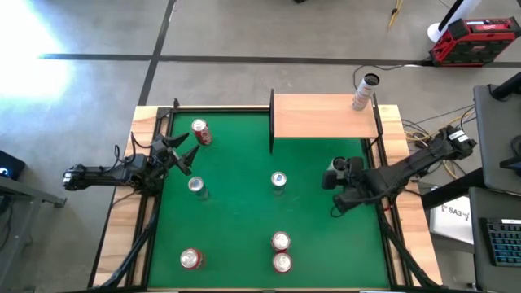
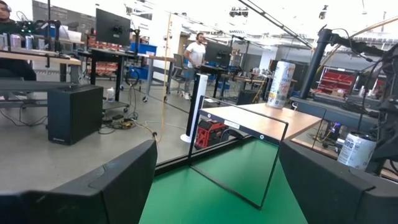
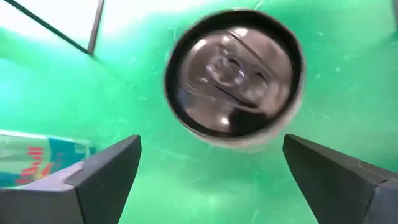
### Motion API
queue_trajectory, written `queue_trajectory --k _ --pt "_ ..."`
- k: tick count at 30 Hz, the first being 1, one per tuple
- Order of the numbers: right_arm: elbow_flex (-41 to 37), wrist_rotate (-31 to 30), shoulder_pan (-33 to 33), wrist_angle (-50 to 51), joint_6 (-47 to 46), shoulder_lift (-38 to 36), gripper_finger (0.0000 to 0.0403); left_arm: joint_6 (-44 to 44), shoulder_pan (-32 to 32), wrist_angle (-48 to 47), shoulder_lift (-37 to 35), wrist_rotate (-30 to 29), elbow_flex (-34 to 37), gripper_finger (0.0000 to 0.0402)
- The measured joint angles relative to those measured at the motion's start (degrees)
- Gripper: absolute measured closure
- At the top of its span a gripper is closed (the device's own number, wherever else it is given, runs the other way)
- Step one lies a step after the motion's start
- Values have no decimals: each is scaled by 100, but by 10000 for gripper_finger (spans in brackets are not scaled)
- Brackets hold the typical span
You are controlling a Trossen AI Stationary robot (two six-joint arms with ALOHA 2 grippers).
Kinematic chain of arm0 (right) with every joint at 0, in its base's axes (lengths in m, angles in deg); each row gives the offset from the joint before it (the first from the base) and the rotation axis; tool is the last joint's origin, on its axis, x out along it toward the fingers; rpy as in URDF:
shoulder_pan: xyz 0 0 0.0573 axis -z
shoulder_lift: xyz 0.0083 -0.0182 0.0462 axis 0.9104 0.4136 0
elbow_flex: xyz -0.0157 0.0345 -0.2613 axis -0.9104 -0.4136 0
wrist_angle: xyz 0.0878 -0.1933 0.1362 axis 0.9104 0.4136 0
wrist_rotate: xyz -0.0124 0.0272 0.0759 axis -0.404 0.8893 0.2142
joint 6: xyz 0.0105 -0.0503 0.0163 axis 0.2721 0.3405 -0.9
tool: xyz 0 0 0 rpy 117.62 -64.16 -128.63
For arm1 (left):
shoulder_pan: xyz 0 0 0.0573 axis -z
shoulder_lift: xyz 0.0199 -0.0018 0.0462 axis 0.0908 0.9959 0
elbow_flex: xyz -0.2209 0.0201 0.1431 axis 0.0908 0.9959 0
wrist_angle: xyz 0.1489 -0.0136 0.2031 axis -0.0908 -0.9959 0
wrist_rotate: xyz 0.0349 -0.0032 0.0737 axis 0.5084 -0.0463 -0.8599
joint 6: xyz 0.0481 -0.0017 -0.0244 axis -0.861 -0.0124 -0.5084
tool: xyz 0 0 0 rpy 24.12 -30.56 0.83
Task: Place canned beverage on shelf
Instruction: Put the white yellow soda can on the shelf aligned with the other white yellow soda can
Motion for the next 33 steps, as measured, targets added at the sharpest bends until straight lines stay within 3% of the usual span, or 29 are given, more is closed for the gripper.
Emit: queue_trajectory --k 6,19,33 --pt "-47 -131 -300 312 -957 699 19 1 0 0 1 -2 0 78" --pt "42 -820 -396 564 -2002 2148 19 -1 1 0 2 0 -2 78" --pt "576 -839 -335 1307 -1896 2879 19 1 -1 -2 0 0 0 78"
